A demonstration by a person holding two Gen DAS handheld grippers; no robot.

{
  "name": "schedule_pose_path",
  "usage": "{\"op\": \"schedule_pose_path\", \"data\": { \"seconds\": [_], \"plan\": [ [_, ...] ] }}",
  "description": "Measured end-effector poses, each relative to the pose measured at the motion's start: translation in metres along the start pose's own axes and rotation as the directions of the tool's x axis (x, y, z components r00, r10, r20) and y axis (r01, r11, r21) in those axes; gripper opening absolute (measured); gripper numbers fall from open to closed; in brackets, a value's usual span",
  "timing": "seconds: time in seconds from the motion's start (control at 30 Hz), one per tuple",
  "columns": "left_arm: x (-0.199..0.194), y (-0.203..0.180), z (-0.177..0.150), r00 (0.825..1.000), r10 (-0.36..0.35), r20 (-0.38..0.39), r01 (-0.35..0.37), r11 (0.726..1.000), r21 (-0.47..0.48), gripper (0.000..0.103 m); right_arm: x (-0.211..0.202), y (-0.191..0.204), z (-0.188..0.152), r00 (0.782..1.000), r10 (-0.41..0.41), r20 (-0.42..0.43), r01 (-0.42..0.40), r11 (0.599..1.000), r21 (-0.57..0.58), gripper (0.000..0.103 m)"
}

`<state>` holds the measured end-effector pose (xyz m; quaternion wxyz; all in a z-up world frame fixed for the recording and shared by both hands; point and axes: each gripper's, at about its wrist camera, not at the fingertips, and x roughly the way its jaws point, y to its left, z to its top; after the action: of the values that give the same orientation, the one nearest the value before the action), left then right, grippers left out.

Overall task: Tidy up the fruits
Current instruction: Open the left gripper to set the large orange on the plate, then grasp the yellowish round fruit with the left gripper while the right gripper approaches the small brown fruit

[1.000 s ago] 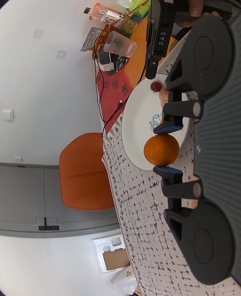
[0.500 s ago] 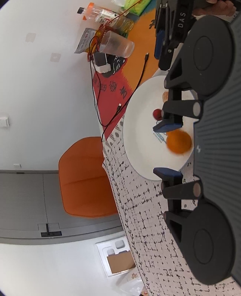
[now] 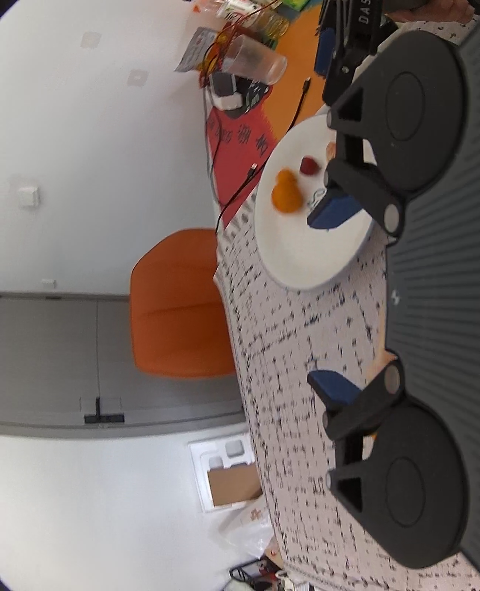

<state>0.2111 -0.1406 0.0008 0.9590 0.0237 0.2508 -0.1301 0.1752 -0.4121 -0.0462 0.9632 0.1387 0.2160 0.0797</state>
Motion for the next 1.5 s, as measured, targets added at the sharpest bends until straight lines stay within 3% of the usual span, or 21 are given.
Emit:
{"op": "schedule_pose_path", "data": {
  "seconds": [0.17, 0.43, 0.9, 1.5],
  "plan": [
    [-0.015, 0.016, -0.002, 1.000, 0.026, 0.014, -0.026, 0.999, -0.019, 0.091, -0.001, 0.011, -0.001, 1.000, 0.021, -0.001, -0.021, 1.000, 0.000, 0.103],
    [-0.036, 0.037, -0.009, 0.997, 0.073, 0.023, -0.071, 0.996, -0.058, 0.094, -0.003, 0.027, -0.002, 0.998, 0.051, -0.022, -0.051, 0.998, 0.023, 0.103],
    [-0.061, 0.067, -0.022, 0.994, 0.107, 0.037, -0.103, 0.989, -0.109, 0.095, 0.000, 0.061, -0.007, 0.996, 0.070, -0.049, -0.072, 0.997, -0.034, 0.103],
    [-0.071, 0.115, -0.049, 0.989, 0.151, -0.009, -0.149, 0.962, -0.229, 0.092, 0.014, 0.102, -0.015, 0.989, 0.118, -0.094, -0.127, 0.988, -0.093, 0.103]
  ]
}}
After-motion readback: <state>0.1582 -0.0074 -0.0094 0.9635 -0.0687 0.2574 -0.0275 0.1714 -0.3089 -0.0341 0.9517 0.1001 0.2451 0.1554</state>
